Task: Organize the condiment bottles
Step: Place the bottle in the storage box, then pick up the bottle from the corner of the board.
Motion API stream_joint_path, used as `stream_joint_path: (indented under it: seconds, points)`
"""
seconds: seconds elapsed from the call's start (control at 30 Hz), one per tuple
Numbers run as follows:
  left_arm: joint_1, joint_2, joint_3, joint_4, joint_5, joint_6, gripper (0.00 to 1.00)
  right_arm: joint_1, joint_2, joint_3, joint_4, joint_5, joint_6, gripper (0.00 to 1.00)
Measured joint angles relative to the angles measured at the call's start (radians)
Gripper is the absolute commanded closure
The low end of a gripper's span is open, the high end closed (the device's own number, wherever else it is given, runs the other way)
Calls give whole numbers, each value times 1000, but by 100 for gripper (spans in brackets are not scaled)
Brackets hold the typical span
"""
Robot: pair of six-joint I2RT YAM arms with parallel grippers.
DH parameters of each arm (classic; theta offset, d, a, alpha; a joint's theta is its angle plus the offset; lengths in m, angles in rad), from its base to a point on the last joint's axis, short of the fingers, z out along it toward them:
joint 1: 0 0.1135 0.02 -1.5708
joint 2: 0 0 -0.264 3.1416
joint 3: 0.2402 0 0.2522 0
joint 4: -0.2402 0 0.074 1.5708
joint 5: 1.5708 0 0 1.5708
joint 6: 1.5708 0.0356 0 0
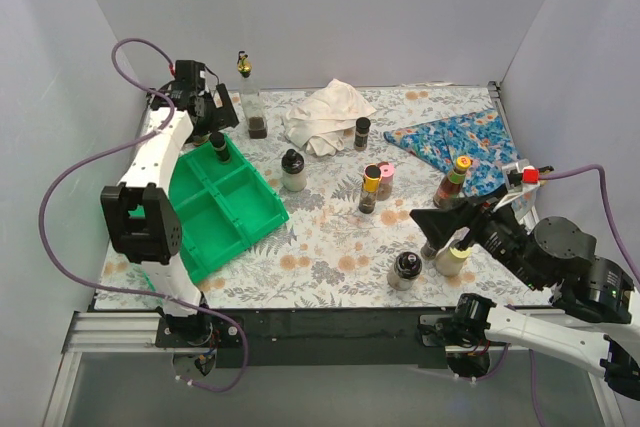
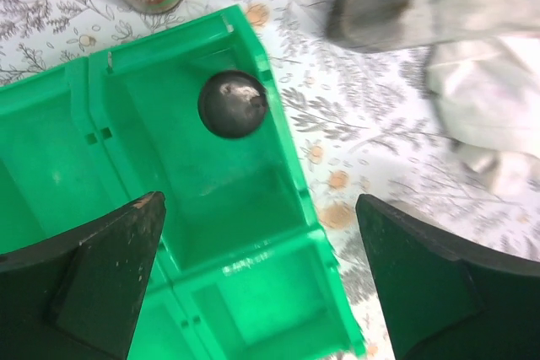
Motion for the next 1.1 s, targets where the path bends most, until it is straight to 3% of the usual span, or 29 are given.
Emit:
stream_joint_path:
  seconds: [0.2, 0.53, 0.67, 0.87, 1.1]
  points:
    - [-1, -200, -23, -26, 72, 14, 2, 0, -2, 0, -51, 8, 43, 7]
    - [-38, -502, -251, -20, 274, 31, 2, 0, 51, 0, -175, 12, 129, 12]
    - [-115, -603, -367, 0, 325, 6, 2, 0, 117, -6, -225, 11, 168, 16]
    - [-480, -699, -509, 101, 301, -85, 8, 0, 158, -26, -265, 3, 220, 16]
    - [-911, -613, -531, 254, 120, -159, 8, 0, 153, 98, -272, 41, 197, 18]
